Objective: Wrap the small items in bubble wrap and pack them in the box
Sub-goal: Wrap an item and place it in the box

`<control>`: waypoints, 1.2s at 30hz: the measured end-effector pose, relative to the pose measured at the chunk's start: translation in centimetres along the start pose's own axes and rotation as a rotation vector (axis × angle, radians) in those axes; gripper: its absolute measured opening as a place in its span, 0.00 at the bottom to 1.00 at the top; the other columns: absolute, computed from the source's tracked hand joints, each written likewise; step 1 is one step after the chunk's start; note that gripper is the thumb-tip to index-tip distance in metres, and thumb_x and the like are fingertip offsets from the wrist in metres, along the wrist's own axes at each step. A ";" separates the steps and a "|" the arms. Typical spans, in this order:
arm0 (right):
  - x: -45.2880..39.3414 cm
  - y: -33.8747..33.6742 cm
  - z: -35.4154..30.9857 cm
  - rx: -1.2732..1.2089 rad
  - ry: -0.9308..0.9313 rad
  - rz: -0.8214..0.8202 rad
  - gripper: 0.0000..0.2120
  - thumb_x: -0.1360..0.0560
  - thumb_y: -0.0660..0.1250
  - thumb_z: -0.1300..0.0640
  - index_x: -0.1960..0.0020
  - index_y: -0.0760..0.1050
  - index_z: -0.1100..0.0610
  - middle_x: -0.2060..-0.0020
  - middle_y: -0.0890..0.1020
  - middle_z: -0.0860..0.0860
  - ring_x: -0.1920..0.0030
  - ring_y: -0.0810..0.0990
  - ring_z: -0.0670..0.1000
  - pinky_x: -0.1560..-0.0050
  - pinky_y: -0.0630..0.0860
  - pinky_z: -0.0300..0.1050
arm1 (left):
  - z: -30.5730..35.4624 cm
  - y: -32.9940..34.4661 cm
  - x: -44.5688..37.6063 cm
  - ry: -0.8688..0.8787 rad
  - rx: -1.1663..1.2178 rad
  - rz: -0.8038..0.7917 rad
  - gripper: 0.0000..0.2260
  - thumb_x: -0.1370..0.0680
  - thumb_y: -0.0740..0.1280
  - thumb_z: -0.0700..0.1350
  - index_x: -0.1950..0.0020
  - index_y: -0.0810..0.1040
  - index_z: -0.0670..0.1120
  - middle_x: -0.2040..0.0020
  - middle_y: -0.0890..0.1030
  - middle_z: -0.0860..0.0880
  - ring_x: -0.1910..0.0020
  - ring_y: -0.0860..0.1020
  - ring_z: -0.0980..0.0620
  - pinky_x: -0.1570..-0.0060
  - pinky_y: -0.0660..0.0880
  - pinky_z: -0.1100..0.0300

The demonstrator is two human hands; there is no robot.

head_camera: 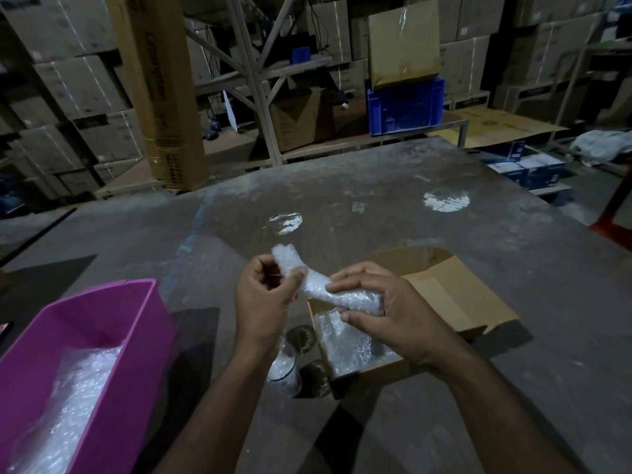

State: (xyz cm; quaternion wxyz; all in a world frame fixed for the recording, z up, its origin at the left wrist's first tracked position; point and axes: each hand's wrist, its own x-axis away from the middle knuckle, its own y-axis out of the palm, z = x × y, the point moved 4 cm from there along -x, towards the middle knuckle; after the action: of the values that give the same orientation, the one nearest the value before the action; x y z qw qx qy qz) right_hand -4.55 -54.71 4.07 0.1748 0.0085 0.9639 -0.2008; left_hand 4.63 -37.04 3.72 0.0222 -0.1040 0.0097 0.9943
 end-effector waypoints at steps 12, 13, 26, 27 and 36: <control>-0.3 -1.4 0.8 -0.243 0.046 0.289 0.09 0.24 0.74 0.58 0.46 0.82 0.49 0.49 0.84 0.46 0.51 0.84 0.48 0.53 0.83 0.47 | 0.5 2.5 2.6 -0.094 -0.345 -0.632 0.07 0.23 0.72 0.34 0.55 0.86 0.44 0.62 0.84 0.50 0.71 0.76 0.57 0.68 0.72 0.64; -0.3 -1.4 1.0 -0.261 0.051 0.297 0.10 0.24 0.74 0.59 0.45 0.81 0.48 0.48 0.84 0.45 0.49 0.84 0.48 0.51 0.83 0.48 | 0.6 2.7 2.9 -0.068 -0.330 -0.674 0.08 0.23 0.71 0.32 0.56 0.85 0.44 0.62 0.83 0.51 0.70 0.76 0.61 0.68 0.70 0.68; -0.9 0.3 1.1 -0.347 0.134 0.156 0.08 0.19 0.65 0.59 0.54 0.82 0.58 0.66 0.82 0.46 0.65 0.76 0.43 0.62 0.74 0.36 | 0.0 1.4 2.7 -0.065 0.160 -0.448 0.12 0.32 0.75 0.34 0.59 0.83 0.52 0.59 0.82 0.45 0.60 0.79 0.51 0.61 0.79 0.60; -0.9 0.4 0.9 -0.338 0.135 0.139 0.10 0.19 0.65 0.55 0.54 0.82 0.58 0.66 0.81 0.46 0.65 0.76 0.44 0.61 0.74 0.37 | -0.2 1.1 2.5 -0.064 0.178 -0.414 0.13 0.32 0.74 0.33 0.58 0.81 0.53 0.58 0.80 0.44 0.59 0.77 0.49 0.62 0.78 0.60; -0.6 2.2 -0.2 -0.367 0.138 -0.065 0.17 0.26 0.75 0.57 0.38 0.80 0.54 0.43 0.84 0.50 0.42 0.83 0.49 0.38 0.79 0.48 | -1.1 -0.7 2.9 -0.103 0.301 -0.318 0.14 0.31 0.76 0.34 0.50 0.82 0.47 0.47 0.84 0.42 0.51 0.80 0.43 0.53 0.77 0.49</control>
State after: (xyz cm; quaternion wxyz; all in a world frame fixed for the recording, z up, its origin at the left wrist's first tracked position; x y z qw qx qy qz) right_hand -3.85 -52.52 3.61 0.1005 -0.0407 0.9938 -0.0261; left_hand 2.02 -36.30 2.01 0.1946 -0.0488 0.1404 0.9695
